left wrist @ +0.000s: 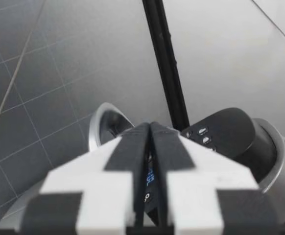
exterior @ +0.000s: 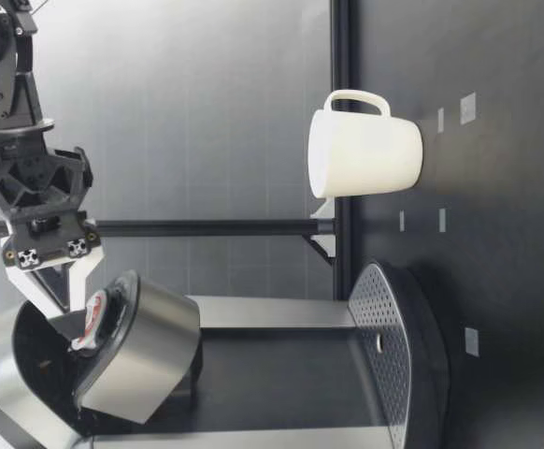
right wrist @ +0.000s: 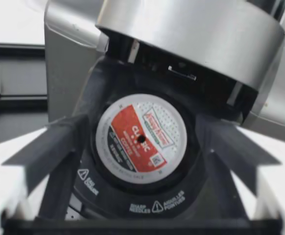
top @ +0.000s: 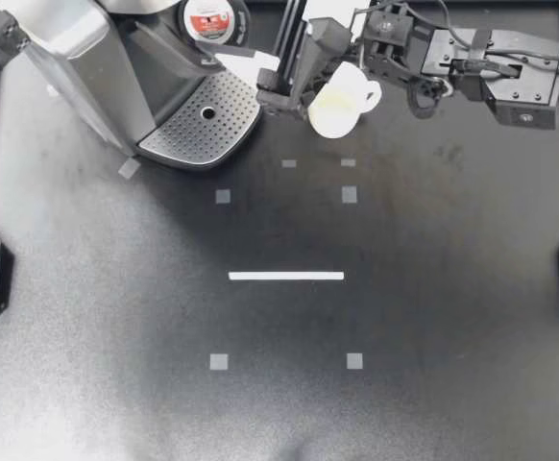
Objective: Place the coffee capsule inside the capsule container, then place the cup onto the center of the cup tray.
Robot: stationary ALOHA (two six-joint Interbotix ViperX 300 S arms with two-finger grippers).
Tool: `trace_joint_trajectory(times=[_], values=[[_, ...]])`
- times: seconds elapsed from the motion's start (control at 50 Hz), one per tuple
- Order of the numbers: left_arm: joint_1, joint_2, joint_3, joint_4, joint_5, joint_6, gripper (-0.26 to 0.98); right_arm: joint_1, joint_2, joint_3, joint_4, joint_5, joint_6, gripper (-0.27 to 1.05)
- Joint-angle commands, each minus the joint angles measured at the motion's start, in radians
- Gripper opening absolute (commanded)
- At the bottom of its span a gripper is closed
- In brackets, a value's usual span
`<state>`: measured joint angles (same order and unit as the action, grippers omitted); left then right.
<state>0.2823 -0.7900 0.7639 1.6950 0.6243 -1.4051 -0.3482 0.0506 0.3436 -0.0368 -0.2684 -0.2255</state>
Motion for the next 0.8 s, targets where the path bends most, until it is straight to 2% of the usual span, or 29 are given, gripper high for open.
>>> trace_joint_trajectory(times=[0.0, 0.22, 0.44, 0.58, 0.78], values=[[0.002, -0.009, -0.005, 0.005, 0.006, 0.000, 0.12, -0.008, -0.029, -0.017, 0.003, -0.008, 0.005, 0.85], [0.003, -0.043, 0.038, 0.006, 0.156, -0.008, 0.12, 0.014, -0.109, 0.077, 0.018, -0.074, 0.011, 0.85], [0.008, -0.040, 0.055, 0.025, 0.235, -0.009, 0.12, 0.066, -0.201, 0.193, 0.028, -0.161, 0.014, 0.82], [0.051, -0.028, 0.057, 0.025, 0.239, -0.020, 0.12, 0.095, -0.239, 0.252, 0.041, -0.193, 0.017, 0.76], [0.156, 0.012, 0.057, 0.025, 0.169, -0.072, 0.12, 0.104, -0.275, 0.316, 0.081, -0.262, 0.031, 0.62]])
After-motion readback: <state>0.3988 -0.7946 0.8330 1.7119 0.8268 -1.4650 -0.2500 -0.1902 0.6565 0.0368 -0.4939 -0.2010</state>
